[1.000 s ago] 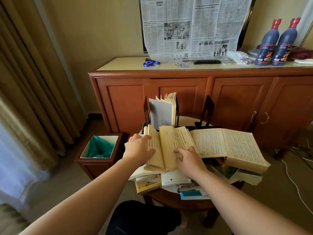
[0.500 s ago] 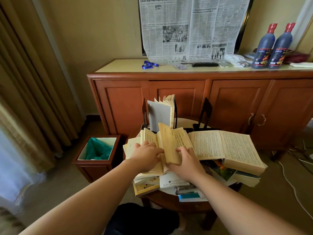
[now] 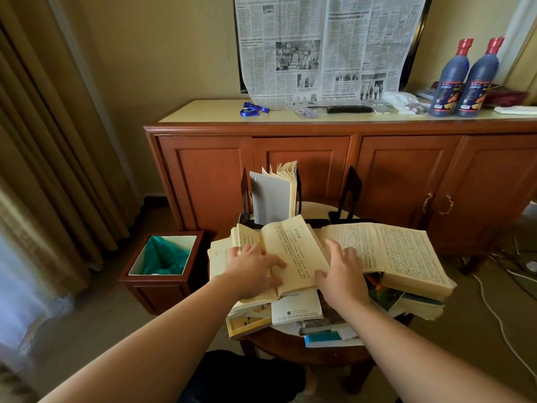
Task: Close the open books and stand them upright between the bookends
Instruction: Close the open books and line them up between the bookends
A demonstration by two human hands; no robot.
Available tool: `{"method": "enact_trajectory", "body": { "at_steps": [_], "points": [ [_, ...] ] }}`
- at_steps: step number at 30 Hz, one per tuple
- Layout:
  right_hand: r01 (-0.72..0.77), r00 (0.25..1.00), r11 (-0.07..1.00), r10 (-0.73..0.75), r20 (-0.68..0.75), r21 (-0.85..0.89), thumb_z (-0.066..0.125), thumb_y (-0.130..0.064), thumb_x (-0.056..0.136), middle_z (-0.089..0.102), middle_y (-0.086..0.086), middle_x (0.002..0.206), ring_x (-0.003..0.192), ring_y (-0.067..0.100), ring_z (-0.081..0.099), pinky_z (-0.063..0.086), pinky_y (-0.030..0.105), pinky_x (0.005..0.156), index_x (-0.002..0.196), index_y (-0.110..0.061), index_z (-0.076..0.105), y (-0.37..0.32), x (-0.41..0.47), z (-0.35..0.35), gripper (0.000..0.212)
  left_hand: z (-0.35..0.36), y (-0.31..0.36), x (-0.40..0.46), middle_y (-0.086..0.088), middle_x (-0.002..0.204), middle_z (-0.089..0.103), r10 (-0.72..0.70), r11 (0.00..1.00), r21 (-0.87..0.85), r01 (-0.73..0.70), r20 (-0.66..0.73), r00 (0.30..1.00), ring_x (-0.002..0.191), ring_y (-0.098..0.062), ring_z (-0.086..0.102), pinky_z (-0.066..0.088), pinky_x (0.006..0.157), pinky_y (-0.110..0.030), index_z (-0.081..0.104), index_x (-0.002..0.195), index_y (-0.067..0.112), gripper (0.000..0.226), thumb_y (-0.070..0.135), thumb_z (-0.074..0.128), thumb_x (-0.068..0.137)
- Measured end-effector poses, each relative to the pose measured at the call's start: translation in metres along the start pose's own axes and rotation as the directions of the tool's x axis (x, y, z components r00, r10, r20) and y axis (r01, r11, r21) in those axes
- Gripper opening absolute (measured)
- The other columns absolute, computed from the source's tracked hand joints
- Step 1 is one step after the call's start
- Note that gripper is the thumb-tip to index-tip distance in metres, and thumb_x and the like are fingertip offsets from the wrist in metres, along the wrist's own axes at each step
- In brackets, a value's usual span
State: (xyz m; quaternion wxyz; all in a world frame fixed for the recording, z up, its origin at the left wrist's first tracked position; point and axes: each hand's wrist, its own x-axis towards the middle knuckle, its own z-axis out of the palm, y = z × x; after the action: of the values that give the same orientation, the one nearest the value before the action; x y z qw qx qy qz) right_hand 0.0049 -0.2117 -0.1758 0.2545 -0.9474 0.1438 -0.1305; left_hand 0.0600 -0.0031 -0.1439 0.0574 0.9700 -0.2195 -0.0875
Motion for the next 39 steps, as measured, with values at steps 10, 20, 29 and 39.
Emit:
{"method": "enact_trajectory", "body": {
  "at_steps": [10, 20, 29, 39],
  "points": [
    [0.405, 0.9, 0.846, -0.3, 0.317, -0.348, 0.057, -0.014, 0.099, 0.055, -0.001, 0.128, 0.122, 0.026, 0.043, 0.042, 0.042, 0.105, 0.122, -0.021, 0.068, -0.026, 0.009, -0.003, 0.026, -0.001, -0.003, 0.026, 0.006, 0.153, 0.046, 0.018, 0.993, 0.112, -0.03, 0.1, 0.995, 0.148, -0.026, 0.037, -0.007, 0.115, -0.081, 0.033, 0.16, 0.036, 0.085, 0.074, 0.059, 0.088],
    [0.478, 0.807, 0.868, -0.374, 0.457, -0.134, 0.04, -0.028, 0.108, 0.03, 0.003, 0.164, 0.153, 0.024, 0.023, 0.022, 0.038, 0.125, 0.155, -0.013, 0.037, -0.026, 0.03, 0.03, 0.049, 0.002, -0.01, 0.035, 0.013, 0.162, 0.036, 0.04, 0.992, 0.116, -0.053, 0.113, 0.993, 0.152, -0.024, 0.031, 0.005, 0.119, -0.076, 0.031, 0.159, 0.04, 0.103, 0.088, 0.06, 0.073],
    [0.438, 0.819, 0.869, -0.281, 0.501, -0.228, 0.044, -0.013, 0.103, 0.027, 0.015, 0.167, 0.155, 0.028, 0.023, 0.016, 0.036, 0.127, 0.158, 0.001, 0.029, -0.045, 0.077, 0.055, 0.058, 0.006, -0.015, 0.043, 0.011, 0.161, 0.038, 0.07, 0.984, 0.151, -0.091, 0.136, 0.988, 0.151, -0.025, 0.03, -0.003, 0.114, -0.083, 0.036, 0.156, 0.042, 0.1, 0.091, 0.057, 0.071],
    [0.451, 0.825, 0.844, -0.269, 0.498, -0.29, 0.047, -0.017, 0.104, 0.004, 0.017, 0.173, 0.16, 0.029, 0.002, 0.006, 0.042, 0.129, 0.163, 0.0, 0.006, -0.038, 0.072, 0.059, 0.074, 0.007, -0.013, 0.048, 0.014, 0.163, 0.037, 0.043, 0.981, 0.181, -0.071, 0.156, 0.987, 0.152, -0.025, 0.028, -0.004, 0.112, -0.084, 0.035, 0.157, 0.043, 0.104, 0.095, 0.053, 0.069]
  ]
}}
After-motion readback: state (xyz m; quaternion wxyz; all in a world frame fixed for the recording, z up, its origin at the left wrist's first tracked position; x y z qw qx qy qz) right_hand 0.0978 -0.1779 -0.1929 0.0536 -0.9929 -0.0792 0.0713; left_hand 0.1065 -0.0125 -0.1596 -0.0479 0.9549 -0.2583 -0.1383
